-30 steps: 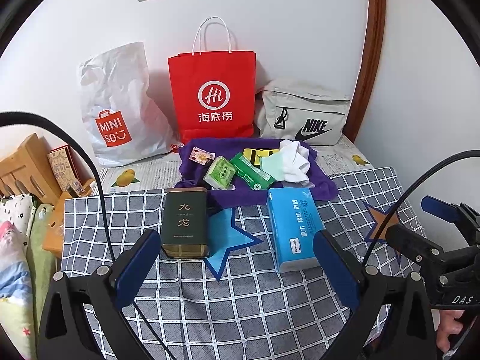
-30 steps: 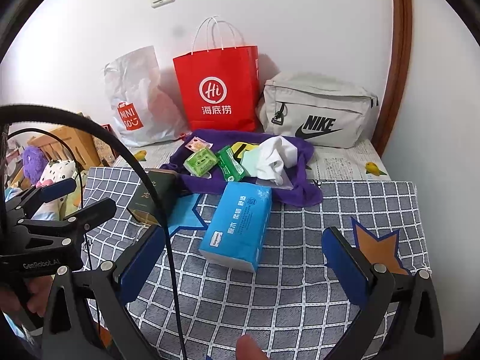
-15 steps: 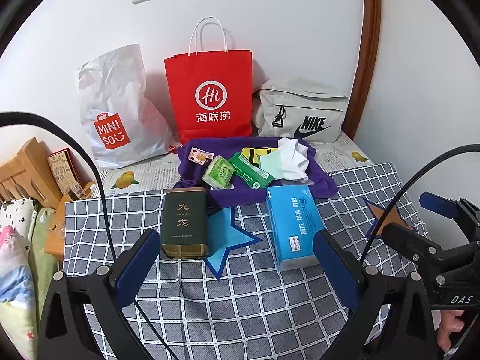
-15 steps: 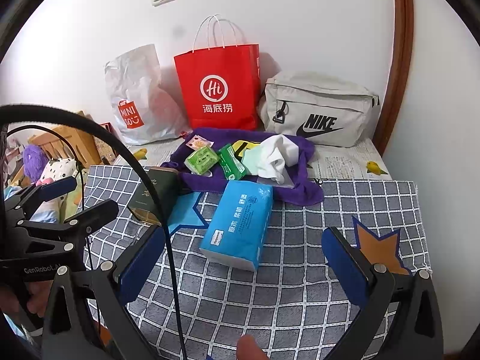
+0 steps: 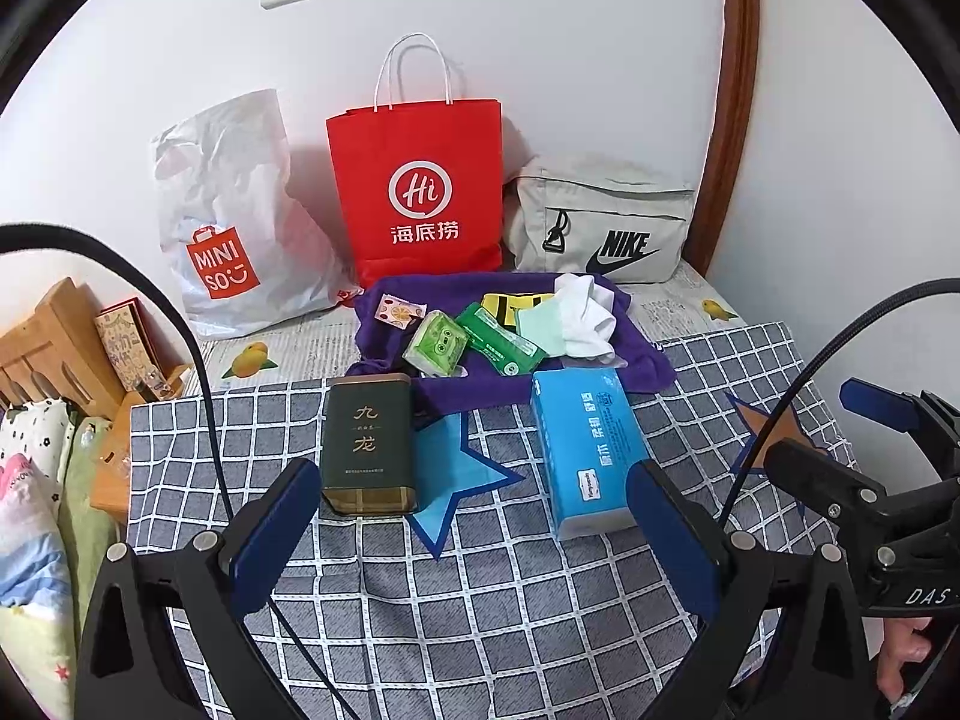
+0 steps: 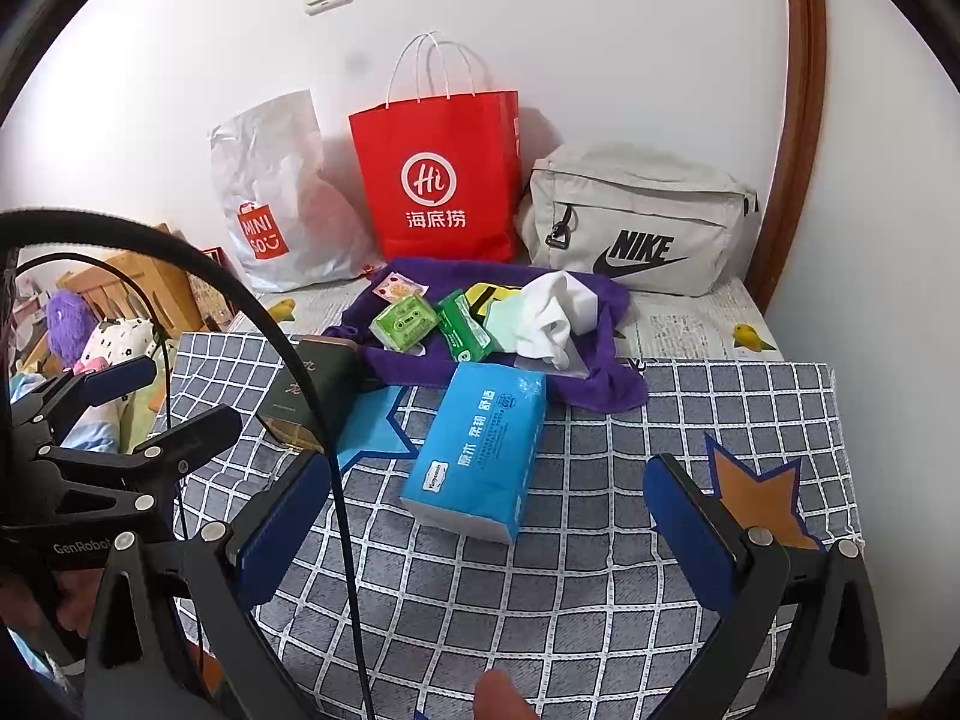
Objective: Organize soft objects
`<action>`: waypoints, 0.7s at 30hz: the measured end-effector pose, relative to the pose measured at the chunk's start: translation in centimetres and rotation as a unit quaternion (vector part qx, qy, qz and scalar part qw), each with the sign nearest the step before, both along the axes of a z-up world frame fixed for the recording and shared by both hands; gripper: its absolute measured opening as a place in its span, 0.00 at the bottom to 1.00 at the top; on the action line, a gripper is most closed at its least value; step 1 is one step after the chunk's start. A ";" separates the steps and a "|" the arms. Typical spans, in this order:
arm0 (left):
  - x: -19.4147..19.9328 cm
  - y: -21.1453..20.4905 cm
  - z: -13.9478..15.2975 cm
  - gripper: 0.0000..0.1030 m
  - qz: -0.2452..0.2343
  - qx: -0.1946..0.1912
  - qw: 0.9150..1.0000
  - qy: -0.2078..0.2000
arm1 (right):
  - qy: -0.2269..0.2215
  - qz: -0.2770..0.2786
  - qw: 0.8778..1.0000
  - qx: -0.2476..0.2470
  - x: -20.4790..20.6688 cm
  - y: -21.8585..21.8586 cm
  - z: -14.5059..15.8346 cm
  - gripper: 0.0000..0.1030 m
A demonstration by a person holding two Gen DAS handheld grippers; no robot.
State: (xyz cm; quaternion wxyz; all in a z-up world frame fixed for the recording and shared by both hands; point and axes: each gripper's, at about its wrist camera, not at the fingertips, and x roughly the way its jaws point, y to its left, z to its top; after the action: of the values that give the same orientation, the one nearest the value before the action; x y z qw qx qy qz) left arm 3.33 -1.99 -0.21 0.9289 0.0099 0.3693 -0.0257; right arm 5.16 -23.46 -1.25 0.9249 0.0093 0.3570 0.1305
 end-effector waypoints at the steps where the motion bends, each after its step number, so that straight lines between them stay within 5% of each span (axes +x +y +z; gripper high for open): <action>1: 0.0 0.0 0.0 1.00 -0.001 0.000 1.000 0.000 | 0.000 0.000 1.000 0.001 0.0 -0.1 0.0 1.00; 21: 0.0 0.1 0.0 1.00 -0.004 0.004 1.000 0.001 | -0.002 0.002 1.000 0.001 -0.3 -0.1 0.1 1.00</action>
State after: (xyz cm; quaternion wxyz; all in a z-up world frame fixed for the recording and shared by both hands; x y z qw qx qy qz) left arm 3.35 -1.84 -0.24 0.9282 0.0148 0.3707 -0.0282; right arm 4.89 -23.58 -1.13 0.9253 0.0095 0.3551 0.1332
